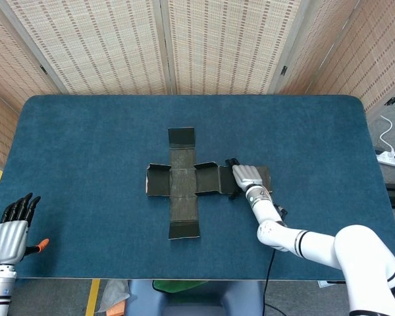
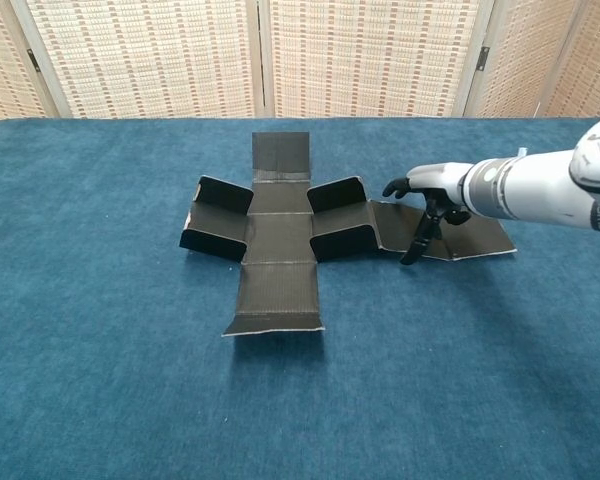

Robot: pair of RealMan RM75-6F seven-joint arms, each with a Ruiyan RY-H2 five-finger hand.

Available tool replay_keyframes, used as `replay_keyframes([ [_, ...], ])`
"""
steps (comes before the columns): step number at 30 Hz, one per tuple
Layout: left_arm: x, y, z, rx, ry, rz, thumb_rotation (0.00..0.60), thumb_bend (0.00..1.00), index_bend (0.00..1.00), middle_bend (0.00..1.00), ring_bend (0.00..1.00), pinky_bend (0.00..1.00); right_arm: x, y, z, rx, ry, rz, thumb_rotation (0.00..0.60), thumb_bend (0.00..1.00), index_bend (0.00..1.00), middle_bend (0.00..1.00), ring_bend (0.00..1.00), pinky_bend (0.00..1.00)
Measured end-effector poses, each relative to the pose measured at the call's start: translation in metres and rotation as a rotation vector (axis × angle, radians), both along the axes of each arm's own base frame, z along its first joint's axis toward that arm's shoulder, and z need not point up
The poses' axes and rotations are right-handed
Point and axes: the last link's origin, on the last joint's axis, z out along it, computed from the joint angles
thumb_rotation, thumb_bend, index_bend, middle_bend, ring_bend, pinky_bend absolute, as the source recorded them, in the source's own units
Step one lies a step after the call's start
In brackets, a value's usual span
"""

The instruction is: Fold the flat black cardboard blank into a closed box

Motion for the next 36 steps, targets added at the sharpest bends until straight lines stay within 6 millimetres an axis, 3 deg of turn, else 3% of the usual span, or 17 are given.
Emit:
replay_keyframes([
  [4, -0.001, 0.0, 0.001, 0.0, -0.002, 0.004, 0.6, 0.17, 0.09, 0.0, 0.02, 0.1, 0.002, -0.002, -0.004, 0.005, 0.048, 0.016, 0.6, 0.18, 0.02, 0.02, 0.67, 0.95],
  [8, -0.002, 0.001, 0.002, 0.0, -0.007, 0.002, 0.6, 0.17, 0.1, 0.0, 0.02, 0.1, 0.007, -0.005, -0.006, 0.014, 0.093, 0.041, 0.6, 0.26, 0.26, 0.16, 0.69, 0.95],
  [11, -0.001, 0.005, 0.002, 0.004, -0.022, -0.014, 0.6, 0.17, 0.14, 0.02, 0.04, 0.11, 0.012, -0.005, -0.006, 0.015, 0.104, 0.062, 0.6, 0.28, 0.33, 0.22, 0.7, 0.95],
  [13, -0.002, 0.008, 0.001, 0.003, -0.025, -0.022, 0.6, 0.17, 0.17, 0.07, 0.14, 0.17, 0.014, -0.004, -0.006, 0.014, 0.102, 0.066, 0.6, 0.29, 0.36, 0.26, 0.7, 0.96],
  [14, -0.002, 0.01, 0.001, 0.0, -0.023, -0.027, 0.6, 0.17, 0.19, 0.1, 0.25, 0.24, 0.014, -0.004, -0.006, 0.014, 0.1, 0.069, 0.6, 0.29, 0.36, 0.27, 0.7, 0.96],
  [17, 0.001, 0.025, -0.001, -0.004, -0.03, -0.069, 0.6, 0.2, 0.28, 0.19, 0.51, 0.54, 0.018, 0.001, -0.004, 0.024, 0.085, 0.086, 0.6, 0.29, 0.37, 0.29, 0.7, 0.96],
  [19, 0.002, 0.041, -0.005, -0.007, -0.045, -0.103, 0.6, 0.22, 0.3, 0.22, 0.63, 0.71, 0.021, 0.007, -0.003, 0.041, 0.068, 0.103, 0.6, 0.29, 0.37, 0.29, 0.7, 0.96],
  [24, 0.009, 0.086, -0.019, -0.015, -0.035, -0.18, 0.6, 0.23, 0.3, 0.3, 0.79, 0.82, 0.026, 0.019, -0.001, 0.079, 0.014, 0.125, 0.6, 0.29, 0.37, 0.29, 0.7, 0.96],
  [27, 0.016, 0.111, -0.034, -0.024, -0.012, -0.222, 0.6, 0.23, 0.3, 0.29, 0.8, 0.83, 0.028, 0.024, 0.002, 0.094, -0.01, 0.137, 0.6, 0.29, 0.37, 0.29, 0.71, 0.96],
  [31, 0.025, 0.137, -0.059, -0.08, 0.033, -0.239, 0.6, 0.19, 0.19, 0.21, 0.8, 0.84, 0.032, 0.029, 0.005, 0.103, -0.02, 0.159, 0.6, 0.29, 0.37, 0.29, 0.71, 0.96],
  [36, 0.039, 0.148, -0.087, -0.153, 0.075, -0.25, 0.6, 0.17, 0.07, 0.12, 0.75, 0.83, 0.034, 0.034, 0.006, 0.114, -0.023, 0.181, 0.6, 0.29, 0.37, 0.29, 0.71, 0.96],
])
